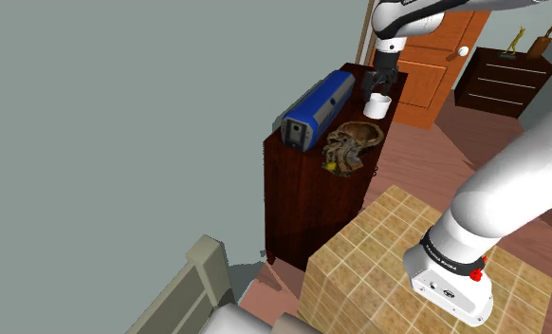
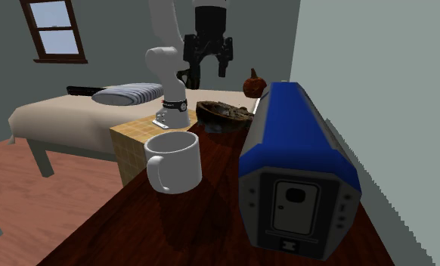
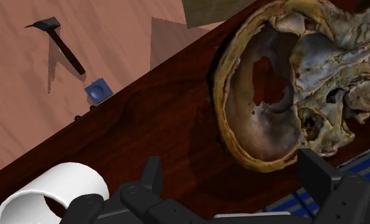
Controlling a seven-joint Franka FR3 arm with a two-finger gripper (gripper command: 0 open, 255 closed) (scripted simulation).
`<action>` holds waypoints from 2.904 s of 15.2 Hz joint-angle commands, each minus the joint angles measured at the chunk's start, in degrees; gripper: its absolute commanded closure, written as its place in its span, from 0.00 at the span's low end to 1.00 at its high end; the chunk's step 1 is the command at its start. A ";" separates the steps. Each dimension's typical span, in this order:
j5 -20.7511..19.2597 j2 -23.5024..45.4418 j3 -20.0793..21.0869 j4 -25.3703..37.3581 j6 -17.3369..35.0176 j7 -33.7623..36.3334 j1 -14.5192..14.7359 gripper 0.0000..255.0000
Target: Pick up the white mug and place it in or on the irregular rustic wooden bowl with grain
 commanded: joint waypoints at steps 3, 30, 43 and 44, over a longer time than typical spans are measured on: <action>3.74 8.63 -2.79 6.00 2.23 -5.29 -1.26 0.00; 18.58 37.38 -3.37 28.31 5.57 -18.89 -11.22 0.00; 18.06 36.43 -3.65 29.28 3.73 -18.56 -11.09 1.00; 17.90 36.14 -3.73 29.64 3.10 -18.46 -11.05 1.00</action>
